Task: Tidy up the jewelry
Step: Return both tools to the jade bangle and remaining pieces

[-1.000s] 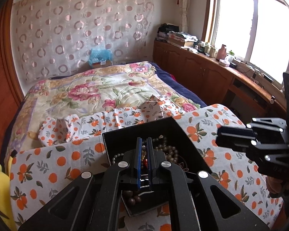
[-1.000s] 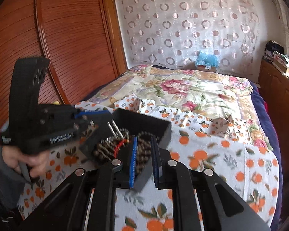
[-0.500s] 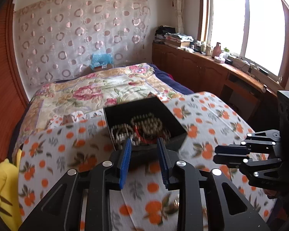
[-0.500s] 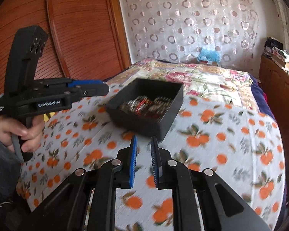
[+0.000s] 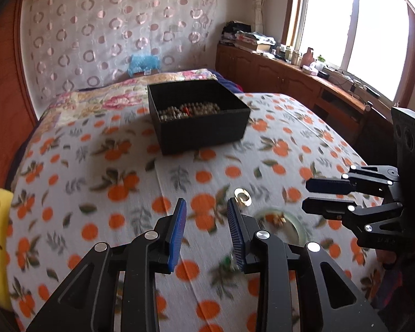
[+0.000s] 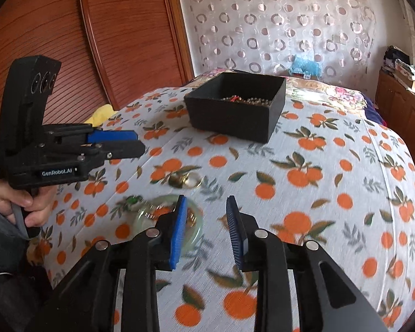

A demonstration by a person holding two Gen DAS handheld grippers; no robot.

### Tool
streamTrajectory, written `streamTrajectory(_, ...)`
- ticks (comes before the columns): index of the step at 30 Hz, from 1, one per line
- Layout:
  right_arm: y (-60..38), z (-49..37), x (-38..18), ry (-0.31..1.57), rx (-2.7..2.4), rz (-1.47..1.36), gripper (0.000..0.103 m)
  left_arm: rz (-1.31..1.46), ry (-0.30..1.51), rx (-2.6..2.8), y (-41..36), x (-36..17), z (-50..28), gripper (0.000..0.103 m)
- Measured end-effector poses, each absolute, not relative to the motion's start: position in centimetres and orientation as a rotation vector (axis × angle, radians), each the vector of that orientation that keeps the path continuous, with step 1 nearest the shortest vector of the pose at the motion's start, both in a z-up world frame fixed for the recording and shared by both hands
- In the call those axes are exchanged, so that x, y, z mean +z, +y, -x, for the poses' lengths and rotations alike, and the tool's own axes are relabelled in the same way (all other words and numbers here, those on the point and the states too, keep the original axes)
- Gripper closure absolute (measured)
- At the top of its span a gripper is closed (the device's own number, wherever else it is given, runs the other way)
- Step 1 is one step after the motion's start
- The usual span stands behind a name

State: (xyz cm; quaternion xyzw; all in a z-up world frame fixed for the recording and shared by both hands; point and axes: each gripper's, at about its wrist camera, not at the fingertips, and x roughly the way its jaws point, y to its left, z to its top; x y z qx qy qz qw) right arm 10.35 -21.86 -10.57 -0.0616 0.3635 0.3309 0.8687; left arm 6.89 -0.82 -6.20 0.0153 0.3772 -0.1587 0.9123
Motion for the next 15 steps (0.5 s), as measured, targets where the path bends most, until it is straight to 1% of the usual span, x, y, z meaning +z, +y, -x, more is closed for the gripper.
streamTrajectory(1,-21.9,-9.9,-10.6,0.758,0.688,0.133,0.062,-0.03,0.781,-0.327,-0.8,-6.4,-6.5,0.074)
streamTrajectory(4,-22.0,-9.0,-10.9,0.755,0.675,0.143,0.052,-0.027,0.794,-0.332,-1.1,-6.9,-5.6,0.074)
streamTrajectory(9,-22.4,-8.5,-11.6,0.758,0.646,0.146,0.048,-0.031,0.825,-0.343,-1.9,-8.0,-5.1,0.074)
streamTrajectory(15,-22.6,-8.5,-12.0,0.759,0.641,0.143,0.048,-0.04,0.858,-0.344,-2.6,-9.0,-5.2,0.074)
